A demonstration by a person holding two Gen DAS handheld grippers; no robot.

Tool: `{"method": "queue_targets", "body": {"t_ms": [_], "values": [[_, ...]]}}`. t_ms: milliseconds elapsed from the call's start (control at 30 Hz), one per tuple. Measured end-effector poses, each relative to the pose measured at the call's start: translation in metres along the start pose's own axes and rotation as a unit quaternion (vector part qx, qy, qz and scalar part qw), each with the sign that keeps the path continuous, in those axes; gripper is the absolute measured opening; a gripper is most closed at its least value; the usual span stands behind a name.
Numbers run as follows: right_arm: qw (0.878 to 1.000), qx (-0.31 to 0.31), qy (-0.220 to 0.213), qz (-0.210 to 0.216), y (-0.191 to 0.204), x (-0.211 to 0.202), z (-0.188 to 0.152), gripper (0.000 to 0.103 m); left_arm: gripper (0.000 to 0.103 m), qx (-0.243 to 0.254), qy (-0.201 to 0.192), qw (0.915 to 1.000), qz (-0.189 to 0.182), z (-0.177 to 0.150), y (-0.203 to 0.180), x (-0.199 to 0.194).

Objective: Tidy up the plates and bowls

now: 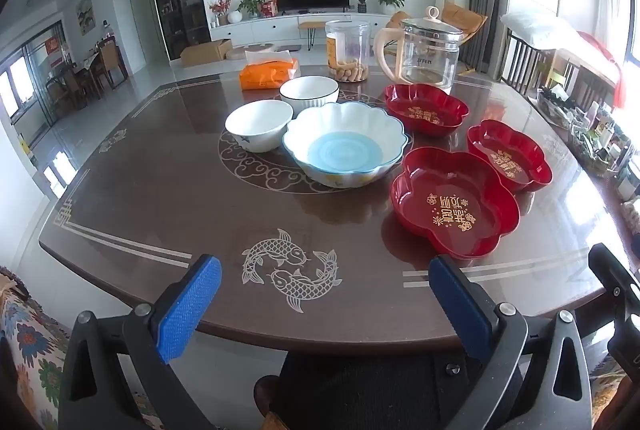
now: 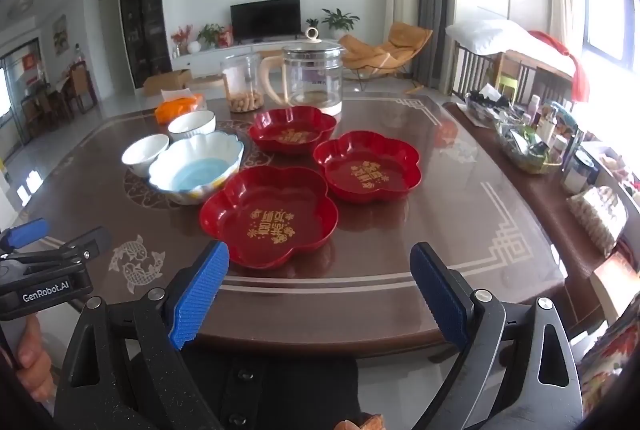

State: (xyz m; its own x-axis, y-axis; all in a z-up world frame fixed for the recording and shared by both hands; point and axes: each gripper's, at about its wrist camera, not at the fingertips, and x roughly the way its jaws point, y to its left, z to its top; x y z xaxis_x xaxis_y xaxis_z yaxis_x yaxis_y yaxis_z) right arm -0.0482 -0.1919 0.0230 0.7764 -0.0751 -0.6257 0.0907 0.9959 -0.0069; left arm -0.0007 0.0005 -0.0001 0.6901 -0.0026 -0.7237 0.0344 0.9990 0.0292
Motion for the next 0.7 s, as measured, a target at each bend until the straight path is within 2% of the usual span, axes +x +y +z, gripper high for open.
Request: {"method": "queue_targets", "body": {"t_ms": [700], "values": [[1.0, -0.005, 0.002, 0.002, 0.0032, -0.0005, -0.0032, 0.094, 0.103, -0.001, 0.007, 1.0, -0.006, -0.0015, -0.0013, 0.0006]]}}
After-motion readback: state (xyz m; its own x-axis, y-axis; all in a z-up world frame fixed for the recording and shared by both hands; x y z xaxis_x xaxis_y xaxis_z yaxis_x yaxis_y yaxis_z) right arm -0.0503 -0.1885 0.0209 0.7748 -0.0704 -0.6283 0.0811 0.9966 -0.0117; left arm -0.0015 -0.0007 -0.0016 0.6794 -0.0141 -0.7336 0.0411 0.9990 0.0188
